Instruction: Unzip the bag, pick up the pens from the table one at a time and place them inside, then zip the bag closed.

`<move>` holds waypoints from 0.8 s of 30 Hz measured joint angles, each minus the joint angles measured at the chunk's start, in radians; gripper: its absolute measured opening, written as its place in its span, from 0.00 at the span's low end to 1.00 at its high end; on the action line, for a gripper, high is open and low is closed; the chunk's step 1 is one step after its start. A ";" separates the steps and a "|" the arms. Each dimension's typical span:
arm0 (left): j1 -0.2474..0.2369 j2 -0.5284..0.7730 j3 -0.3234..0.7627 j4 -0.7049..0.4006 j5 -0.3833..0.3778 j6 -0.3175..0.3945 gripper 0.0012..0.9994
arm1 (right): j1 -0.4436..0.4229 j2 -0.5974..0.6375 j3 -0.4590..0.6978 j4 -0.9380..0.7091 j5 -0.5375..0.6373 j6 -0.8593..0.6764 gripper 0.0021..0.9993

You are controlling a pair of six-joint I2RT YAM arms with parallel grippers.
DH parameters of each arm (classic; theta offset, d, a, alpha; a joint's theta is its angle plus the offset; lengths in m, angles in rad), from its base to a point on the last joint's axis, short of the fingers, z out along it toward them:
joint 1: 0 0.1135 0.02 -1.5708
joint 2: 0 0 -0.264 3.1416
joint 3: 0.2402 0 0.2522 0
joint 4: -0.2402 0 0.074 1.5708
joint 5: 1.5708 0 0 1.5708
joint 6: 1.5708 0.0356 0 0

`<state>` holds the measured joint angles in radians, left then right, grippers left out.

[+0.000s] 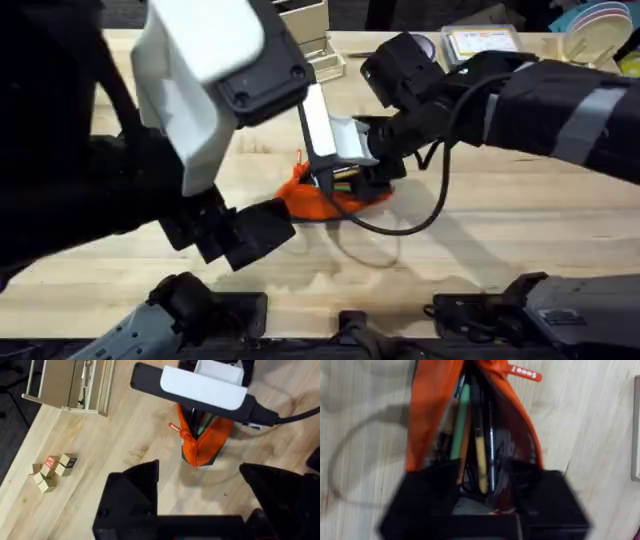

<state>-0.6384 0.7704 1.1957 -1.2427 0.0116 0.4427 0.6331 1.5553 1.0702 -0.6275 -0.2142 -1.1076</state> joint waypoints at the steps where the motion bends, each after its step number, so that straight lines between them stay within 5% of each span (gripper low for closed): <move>1: 0.000 0.000 0.000 0.000 0.000 0.000 0.99 | 0.000 0.000 0.000 0.000 0.000 0.001 0.70; 3: 0.000 0.000 0.000 0.000 0.000 0.000 0.99 | 0.000 0.000 0.000 0.000 -0.001 0.000 0.96; 4: 0.000 0.000 0.000 0.000 0.000 0.000 0.99 | 0.000 0.000 0.000 0.000 -0.001 0.001 0.99; 24: 0.000 0.000 0.000 -0.007 -0.016 0.000 0.99 | 0.000 0.000 0.000 0.000 -0.001 0.001 1.00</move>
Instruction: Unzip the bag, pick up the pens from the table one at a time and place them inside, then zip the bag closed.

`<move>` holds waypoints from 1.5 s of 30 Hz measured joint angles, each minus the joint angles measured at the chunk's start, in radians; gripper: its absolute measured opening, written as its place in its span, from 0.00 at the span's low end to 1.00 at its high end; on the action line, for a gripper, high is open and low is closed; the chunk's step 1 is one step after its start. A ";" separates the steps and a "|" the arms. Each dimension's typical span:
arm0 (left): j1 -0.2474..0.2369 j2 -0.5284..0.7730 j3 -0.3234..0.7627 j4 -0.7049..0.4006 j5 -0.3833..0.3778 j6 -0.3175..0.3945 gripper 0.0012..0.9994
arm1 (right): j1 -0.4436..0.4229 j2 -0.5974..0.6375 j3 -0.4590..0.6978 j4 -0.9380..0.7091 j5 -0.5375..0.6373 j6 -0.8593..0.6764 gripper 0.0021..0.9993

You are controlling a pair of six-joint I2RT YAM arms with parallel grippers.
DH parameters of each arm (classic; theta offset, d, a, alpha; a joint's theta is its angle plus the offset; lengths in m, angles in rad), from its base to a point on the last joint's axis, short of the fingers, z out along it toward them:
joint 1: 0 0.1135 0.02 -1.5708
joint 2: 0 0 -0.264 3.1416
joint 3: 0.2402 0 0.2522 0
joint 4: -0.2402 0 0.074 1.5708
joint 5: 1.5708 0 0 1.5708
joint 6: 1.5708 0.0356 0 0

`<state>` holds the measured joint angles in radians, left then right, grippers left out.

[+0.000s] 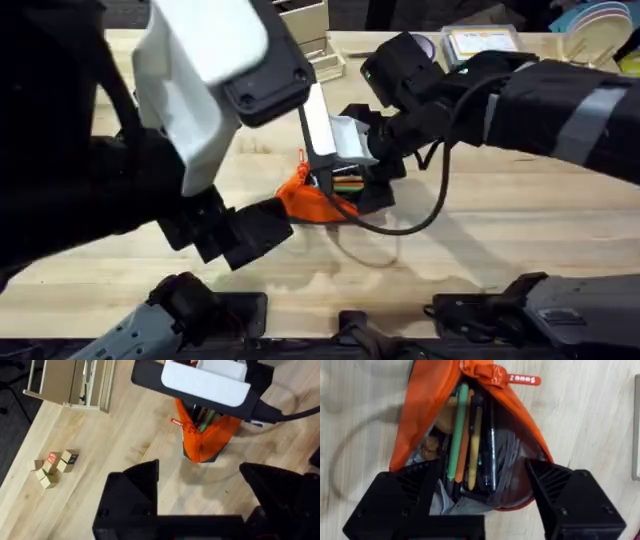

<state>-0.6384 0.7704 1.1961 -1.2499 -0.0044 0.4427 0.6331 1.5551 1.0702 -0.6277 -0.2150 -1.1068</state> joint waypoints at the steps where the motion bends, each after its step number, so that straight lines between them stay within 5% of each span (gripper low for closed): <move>1: 0.000 0.000 0.000 -0.001 -0.001 0.000 0.99 | 0.000 0.000 0.000 0.000 0.000 0.000 1.00; 15: 0.013 -0.022 0.000 -0.055 -0.061 0.056 0.99 | 0.000 0.000 0.000 -0.020 -0.003 0.000 1.00; 26: 0.144 -0.102 -0.009 -0.055 -0.098 0.124 0.99 | 0.000 -0.060 0.000 -0.030 -0.003 0.000 1.00; 37: 0.256 -0.103 -0.130 -0.012 -0.096 0.190 0.99 | 0.000 -0.123 0.000 -0.031 -0.003 0.001 1.00; 45: 0.370 -0.103 -0.239 0.103 0.012 0.275 0.99 | 0.000 -0.156 0.000 -0.032 -0.003 0.001 1.00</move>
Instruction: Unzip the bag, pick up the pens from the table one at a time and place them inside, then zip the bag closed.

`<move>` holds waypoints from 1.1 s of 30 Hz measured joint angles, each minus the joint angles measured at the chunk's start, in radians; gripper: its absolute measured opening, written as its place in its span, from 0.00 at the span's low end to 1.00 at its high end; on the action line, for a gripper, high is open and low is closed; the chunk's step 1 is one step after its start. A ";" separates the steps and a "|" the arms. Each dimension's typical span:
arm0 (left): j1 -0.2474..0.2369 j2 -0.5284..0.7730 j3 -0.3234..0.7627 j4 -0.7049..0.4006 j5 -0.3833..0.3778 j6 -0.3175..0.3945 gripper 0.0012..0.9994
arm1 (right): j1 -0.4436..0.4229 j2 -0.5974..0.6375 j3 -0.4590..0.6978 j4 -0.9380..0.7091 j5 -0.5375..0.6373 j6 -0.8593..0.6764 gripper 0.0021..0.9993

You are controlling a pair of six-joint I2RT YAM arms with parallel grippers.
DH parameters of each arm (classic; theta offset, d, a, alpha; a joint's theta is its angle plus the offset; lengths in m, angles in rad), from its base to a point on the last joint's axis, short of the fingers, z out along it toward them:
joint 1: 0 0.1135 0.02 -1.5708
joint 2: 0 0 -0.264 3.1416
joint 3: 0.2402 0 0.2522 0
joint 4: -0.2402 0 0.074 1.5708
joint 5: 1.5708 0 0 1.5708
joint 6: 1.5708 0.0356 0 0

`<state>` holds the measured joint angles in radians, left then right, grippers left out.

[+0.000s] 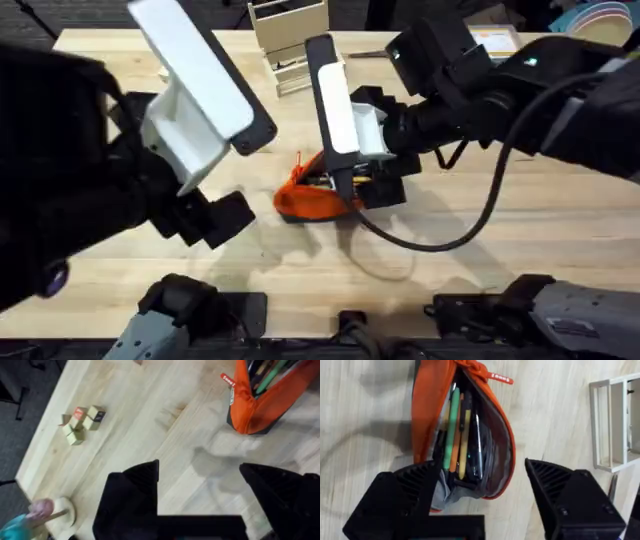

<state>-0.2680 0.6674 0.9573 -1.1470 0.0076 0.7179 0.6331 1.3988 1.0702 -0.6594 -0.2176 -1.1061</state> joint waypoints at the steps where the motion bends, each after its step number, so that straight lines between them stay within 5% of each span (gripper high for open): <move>1: 0.016 0.000 -0.014 0.009 0.018 0.012 0.99 | 0.000 -0.004 0.000 0.000 0.000 0.000 1.00; 15: 0.386 0.005 -0.161 0.116 0.410 0.257 0.99 | 0.000 -0.048 0.000 -0.011 0.000 0.033 1.00; 23: 0.610 0.152 -0.180 0.112 0.725 0.452 0.99 | 0.000 -0.050 0.000 -0.012 0.000 0.040 1.00; 28: 0.652 0.274 -0.180 0.093 0.904 0.593 0.99 | 0.000 -0.050 0.000 -0.012 0.000 0.041 1.00; 33: 0.652 0.348 -0.181 0.010 0.979 0.729 0.99 | 0.000 -0.050 0.000 -0.012 0.000 0.041 1.00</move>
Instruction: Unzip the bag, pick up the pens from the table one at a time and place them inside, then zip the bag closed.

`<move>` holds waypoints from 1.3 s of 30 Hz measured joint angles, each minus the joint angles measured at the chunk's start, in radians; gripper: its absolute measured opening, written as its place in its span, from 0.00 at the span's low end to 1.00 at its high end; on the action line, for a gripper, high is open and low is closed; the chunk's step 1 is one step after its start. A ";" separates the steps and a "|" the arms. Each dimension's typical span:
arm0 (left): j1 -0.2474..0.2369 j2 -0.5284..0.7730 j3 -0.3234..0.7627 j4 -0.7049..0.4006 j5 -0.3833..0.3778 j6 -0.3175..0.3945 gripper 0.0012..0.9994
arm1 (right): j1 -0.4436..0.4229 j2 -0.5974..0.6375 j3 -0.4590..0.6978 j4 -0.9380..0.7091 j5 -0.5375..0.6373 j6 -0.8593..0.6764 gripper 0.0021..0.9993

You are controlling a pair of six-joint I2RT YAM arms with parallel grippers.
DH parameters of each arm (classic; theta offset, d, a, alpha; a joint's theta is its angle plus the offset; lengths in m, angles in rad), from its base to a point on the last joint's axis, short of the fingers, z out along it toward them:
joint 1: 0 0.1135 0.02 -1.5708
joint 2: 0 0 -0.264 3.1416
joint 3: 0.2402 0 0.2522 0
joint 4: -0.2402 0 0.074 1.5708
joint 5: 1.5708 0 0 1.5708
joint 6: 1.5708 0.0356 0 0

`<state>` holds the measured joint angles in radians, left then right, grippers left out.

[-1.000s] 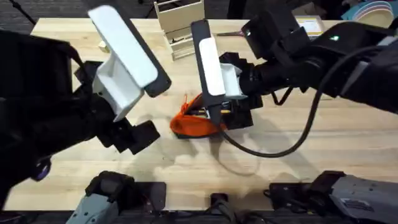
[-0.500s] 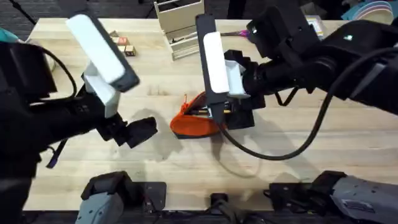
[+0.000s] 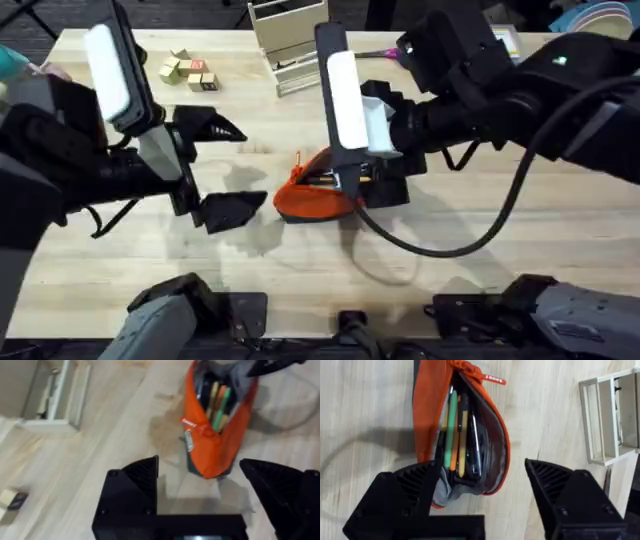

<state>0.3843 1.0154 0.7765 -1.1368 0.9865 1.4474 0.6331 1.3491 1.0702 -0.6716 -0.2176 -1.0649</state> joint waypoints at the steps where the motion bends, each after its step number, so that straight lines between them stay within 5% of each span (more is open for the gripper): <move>1: 0.000 0.008 0.000 -0.019 0.007 0.025 0.99 | 0.000 0.000 0.000 0.000 0.000 0.000 1.00; 11: 0.000 0.024 0.000 -0.097 -0.001 0.195 0.99 | 0.000 0.000 0.000 0.001 0.000 0.042 1.00; 19: 0.000 0.024 0.000 -0.097 -0.085 0.216 0.99 | 0.000 -0.007 0.024 -0.002 -0.039 0.337 1.00; 27: 0.001 0.024 0.000 -0.097 -0.109 0.222 0.99 | 0.002 -0.032 0.061 0.015 -0.233 0.620 1.00; 39: 0.001 0.024 0.000 -0.097 -0.117 0.222 0.99 | 0.005 -0.031 0.061 0.015 -0.300 0.783 1.00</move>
<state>0.3851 1.0397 0.7765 -1.2339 0.8696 1.6691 0.6384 1.3178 1.1309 -0.6562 -0.5175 -0.2817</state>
